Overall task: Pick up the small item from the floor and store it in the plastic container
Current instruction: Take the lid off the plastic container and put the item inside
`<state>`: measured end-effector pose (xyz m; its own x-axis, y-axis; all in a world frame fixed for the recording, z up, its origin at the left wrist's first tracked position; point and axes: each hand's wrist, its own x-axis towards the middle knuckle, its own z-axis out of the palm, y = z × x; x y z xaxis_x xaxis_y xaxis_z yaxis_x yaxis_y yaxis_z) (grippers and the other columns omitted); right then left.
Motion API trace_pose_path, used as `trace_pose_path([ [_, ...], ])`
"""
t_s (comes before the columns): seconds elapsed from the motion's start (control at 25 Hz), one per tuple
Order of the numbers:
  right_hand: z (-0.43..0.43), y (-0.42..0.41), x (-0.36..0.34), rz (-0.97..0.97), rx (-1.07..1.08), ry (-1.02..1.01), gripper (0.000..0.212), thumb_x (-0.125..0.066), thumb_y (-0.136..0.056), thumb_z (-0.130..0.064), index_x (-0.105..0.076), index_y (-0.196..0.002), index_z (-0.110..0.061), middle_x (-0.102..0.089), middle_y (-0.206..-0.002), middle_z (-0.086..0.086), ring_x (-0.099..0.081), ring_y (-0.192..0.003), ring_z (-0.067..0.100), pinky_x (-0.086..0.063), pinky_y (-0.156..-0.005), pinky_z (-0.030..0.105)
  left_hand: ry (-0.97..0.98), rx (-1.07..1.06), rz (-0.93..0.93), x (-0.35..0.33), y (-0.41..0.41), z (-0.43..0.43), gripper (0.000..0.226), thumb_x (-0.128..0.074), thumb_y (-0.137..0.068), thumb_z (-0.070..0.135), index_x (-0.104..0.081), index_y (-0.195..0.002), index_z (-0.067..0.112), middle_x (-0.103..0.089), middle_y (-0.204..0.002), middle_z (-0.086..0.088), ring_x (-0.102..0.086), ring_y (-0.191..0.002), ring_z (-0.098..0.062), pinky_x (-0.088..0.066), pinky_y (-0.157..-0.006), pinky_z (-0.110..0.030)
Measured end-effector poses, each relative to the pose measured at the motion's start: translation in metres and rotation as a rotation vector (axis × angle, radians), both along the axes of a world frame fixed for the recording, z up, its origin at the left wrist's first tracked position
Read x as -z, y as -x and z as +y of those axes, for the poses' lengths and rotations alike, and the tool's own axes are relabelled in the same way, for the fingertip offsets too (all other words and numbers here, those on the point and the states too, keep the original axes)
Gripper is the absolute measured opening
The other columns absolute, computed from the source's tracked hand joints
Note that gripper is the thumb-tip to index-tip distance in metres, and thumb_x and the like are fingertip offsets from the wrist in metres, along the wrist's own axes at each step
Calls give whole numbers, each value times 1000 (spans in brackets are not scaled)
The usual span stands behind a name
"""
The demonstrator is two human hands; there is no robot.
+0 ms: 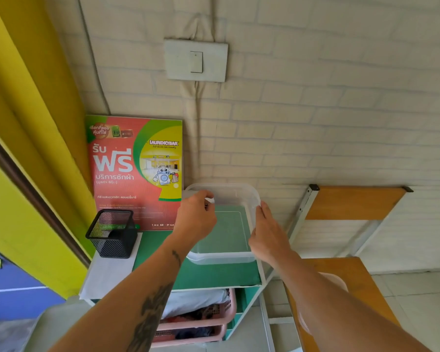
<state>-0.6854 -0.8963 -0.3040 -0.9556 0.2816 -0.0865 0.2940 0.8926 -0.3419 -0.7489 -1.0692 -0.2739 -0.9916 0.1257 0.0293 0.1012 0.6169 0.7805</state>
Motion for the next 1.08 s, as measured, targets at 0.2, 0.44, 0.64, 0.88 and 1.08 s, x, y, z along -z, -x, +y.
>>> trace_pose_path([
  [0.2, 0, 3, 3, -23, 17, -20, 82, -56, -89, -4, -8, -156, -13, 6, -165, 0, -60, -89, 21, -57, -76, 37, 153, 81, -130, 11, 8, 23, 39, -53, -82, 6, -68, -116, 16, -69, -111, -10, -65, -91, -27, -56, -86, -33],
  [0.44, -1, 3, 3, -19, 2, -29, 85, -60, -90, -7, -8, -156, -12, 7, -165, 2, -59, -93, 19, -55, -75, 32, 237, 111, -229, 30, 5, 37, 41, -53, -81, 10, -66, -119, 20, -65, -122, -8, -63, -104, -29, -53, -94, -37],
  [0.64, 2, 2, 5, 10, -5, 1, 82, -60, -90, -8, -11, -156, -11, 5, -166, 3, -59, -107, 22, -55, -86, 34, 295, 138, -199, 26, 0, 37, 44, -53, -80, 13, -65, -121, 24, -66, -121, -1, -61, -108, -25, -51, -92, -35],
  [0.88, 2, 0, 0, 25, -20, 24, 74, -55, -92, -7, -16, -154, -10, 1, -166, 4, -61, -99, 22, -54, -79, 32, 201, 104, -127, 12, -7, 21, 43, -45, -79, 10, -68, -112, 24, -69, -111, 0, -64, -98, -23, -54, -92, -37],
  [1.08, 5, 0, -5, 16, -65, 61, 67, -53, -93, -10, -20, -152, -12, -3, -165, 3, -59, -105, 22, -52, -80, 31, 176, 106, -76, 1, -15, 5, 39, -45, -81, 11, -68, -110, 26, -70, -108, 1, -65, -96, -21, -53, -88, -35],
])
